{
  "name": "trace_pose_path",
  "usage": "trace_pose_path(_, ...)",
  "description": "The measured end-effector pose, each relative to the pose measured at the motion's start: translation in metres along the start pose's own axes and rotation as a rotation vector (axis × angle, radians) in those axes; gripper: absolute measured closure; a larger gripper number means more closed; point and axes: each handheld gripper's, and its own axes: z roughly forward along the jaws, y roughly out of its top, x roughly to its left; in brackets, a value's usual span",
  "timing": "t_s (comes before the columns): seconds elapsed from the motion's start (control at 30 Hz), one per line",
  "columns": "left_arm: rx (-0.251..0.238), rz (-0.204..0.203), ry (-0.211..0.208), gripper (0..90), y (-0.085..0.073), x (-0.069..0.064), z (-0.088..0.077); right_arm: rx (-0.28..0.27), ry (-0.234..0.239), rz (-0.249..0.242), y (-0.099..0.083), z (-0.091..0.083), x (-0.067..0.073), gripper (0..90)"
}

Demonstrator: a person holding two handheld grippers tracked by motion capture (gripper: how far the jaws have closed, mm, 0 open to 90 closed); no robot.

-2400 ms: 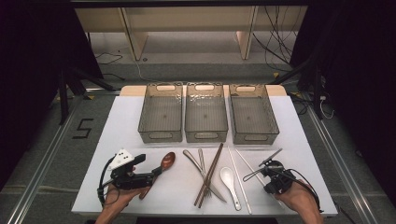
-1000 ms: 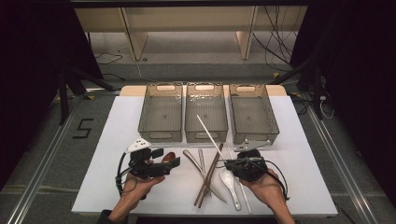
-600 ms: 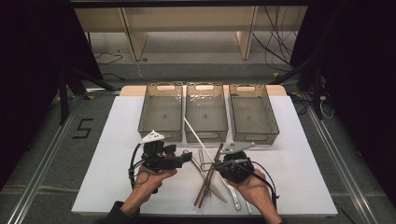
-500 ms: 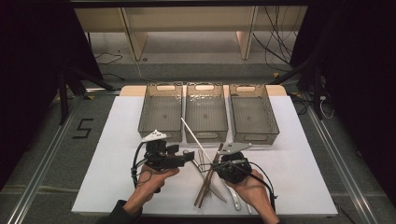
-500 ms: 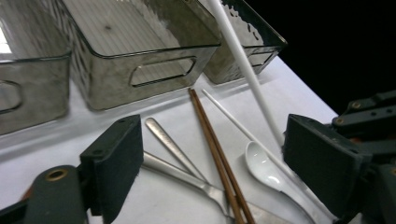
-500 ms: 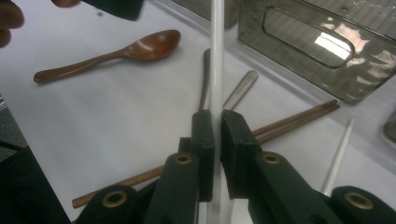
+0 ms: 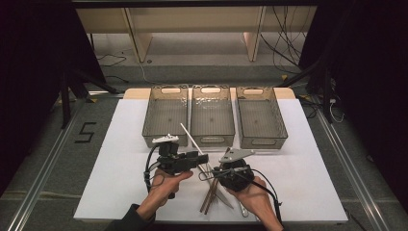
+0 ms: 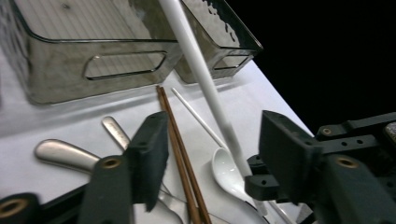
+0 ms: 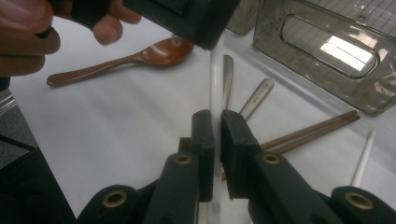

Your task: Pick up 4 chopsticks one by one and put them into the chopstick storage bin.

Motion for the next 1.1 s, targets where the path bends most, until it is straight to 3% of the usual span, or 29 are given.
trace_pose_path(0.1,-0.004,-0.017,-0.019,55.5,-0.001,0.0,0.002,-0.003,0.004,-0.002,0.0,0.001,0.001,84.7)
trace_pose_path(0.37,-0.004,-0.014,-0.052,74.5,-0.003,0.0,0.003,-0.014,0.009,-0.003,-0.001,0.002,0.003,84.6)
trace_pose_path(0.43,-0.014,-0.047,-0.08,76.8,-0.003,0.003,0.003,-0.017,0.012,0.0,-0.001,0.001,0.003,84.6)
trace_pose_path(0.6,-0.027,-0.083,-0.138,82.4,-0.003,0.004,0.002,-0.032,0.019,0.001,-0.001,0.001,0.003,84.6)
trace_pose_path(0.77,-0.031,-0.085,-0.157,83.8,0.0,0.003,-0.001,-0.055,0.031,0.007,-0.001,-0.002,0.002,83.2)
trace_pose_path(1.0,-0.04,-0.036,-0.126,84.0,0.012,0.007,-0.013,-0.07,0.053,0.015,-0.002,-0.012,-0.006,65.0)
trace_pose_path(1.1,-0.039,-0.035,-0.122,84.0,0.017,0.011,-0.018,-0.065,0.054,0.023,-0.004,-0.016,-0.011,58.6)
